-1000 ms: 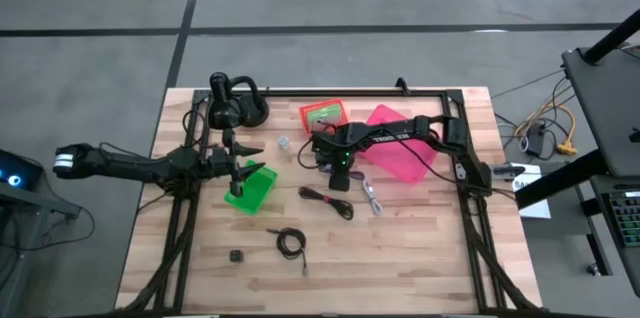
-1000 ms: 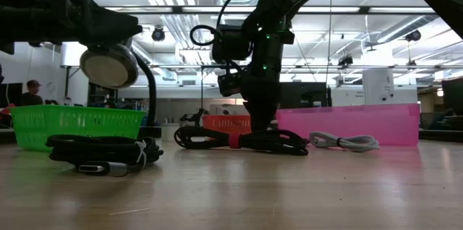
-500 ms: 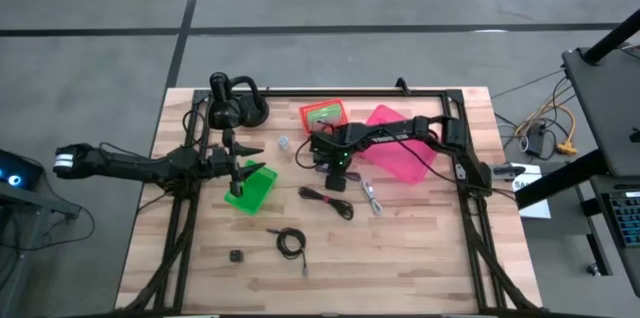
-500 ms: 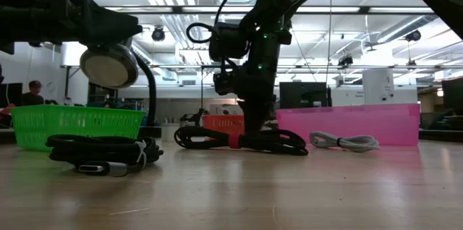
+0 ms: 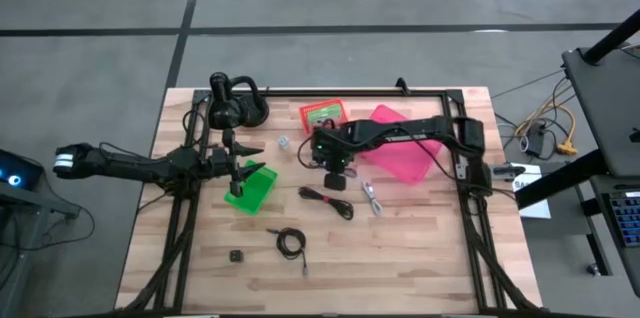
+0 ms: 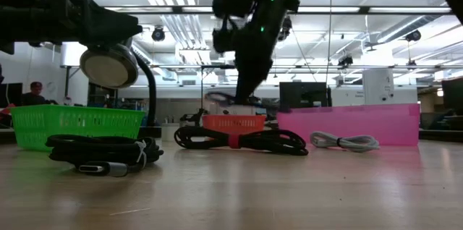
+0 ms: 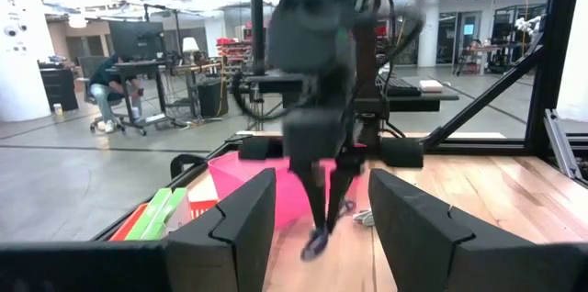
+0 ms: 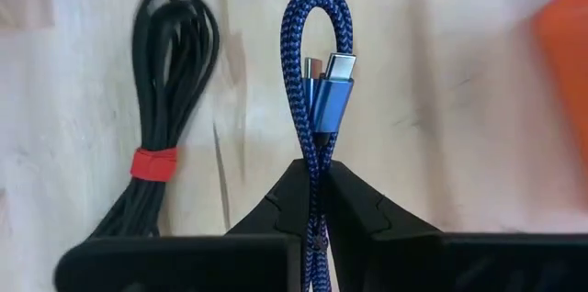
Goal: Pick and place items into bin
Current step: Put the blue charger cable into the pink bin
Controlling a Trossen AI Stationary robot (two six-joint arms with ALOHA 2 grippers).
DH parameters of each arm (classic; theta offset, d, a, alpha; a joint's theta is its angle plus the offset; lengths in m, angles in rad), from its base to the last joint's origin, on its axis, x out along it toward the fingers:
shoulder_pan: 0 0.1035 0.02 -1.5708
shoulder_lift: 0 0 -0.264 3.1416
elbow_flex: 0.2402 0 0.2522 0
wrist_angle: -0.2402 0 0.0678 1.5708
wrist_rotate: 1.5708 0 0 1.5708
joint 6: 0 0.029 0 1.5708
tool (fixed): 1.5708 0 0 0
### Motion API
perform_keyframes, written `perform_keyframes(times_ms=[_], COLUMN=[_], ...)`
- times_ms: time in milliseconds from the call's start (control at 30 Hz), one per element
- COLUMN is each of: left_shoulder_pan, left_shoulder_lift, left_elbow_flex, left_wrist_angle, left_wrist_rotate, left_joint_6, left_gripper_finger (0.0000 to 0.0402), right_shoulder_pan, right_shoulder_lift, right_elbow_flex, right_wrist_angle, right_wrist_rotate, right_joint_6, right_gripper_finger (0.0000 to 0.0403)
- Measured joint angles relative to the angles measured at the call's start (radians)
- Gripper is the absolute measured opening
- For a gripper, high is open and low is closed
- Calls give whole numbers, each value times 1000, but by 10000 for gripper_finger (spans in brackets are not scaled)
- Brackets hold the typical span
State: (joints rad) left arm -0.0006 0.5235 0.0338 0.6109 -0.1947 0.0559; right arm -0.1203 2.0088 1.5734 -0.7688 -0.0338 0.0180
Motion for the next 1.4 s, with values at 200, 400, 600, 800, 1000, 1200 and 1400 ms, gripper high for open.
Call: perform_keyframes(times_ms=[200, 400, 600, 800, 1000, 1200, 1400], left_shoulder_pan=[0, 0, 0, 0, 0, 0, 0], left_shoulder_lift=[0, 0, 0, 0, 0, 0, 0], left_elbow_flex=[0, 0, 0, 0, 0, 0, 0], left_wrist_angle=[0, 0, 0, 1, 1, 1, -38], left_wrist_rotate=[0, 0, 0, 0, 0, 0, 0], left_joint_6=[0, 0, 0, 0, 1, 1, 0], left_gripper_finger=[162, 162, 162, 162, 162, 162, 162], right_shoulder_pan=[31, 36, 36, 39, 42, 46, 43], right_shoulder_lift=[-92, -208, -329, -411, -455, -502, -553], right_elbow_flex=[-66, -234, -452, -656, -797, -845, -842], right_wrist_angle=[107, 323, 635, 929, 1120, 1153, 1154], right_wrist_rotate=[89, 90, 89, 90, 90, 119, 146], right_joint_6=[-25, -42, -64, -81, -83, -116, -170], right_gripper_finger=[13, 13, 13, 13, 13, 13, 13])
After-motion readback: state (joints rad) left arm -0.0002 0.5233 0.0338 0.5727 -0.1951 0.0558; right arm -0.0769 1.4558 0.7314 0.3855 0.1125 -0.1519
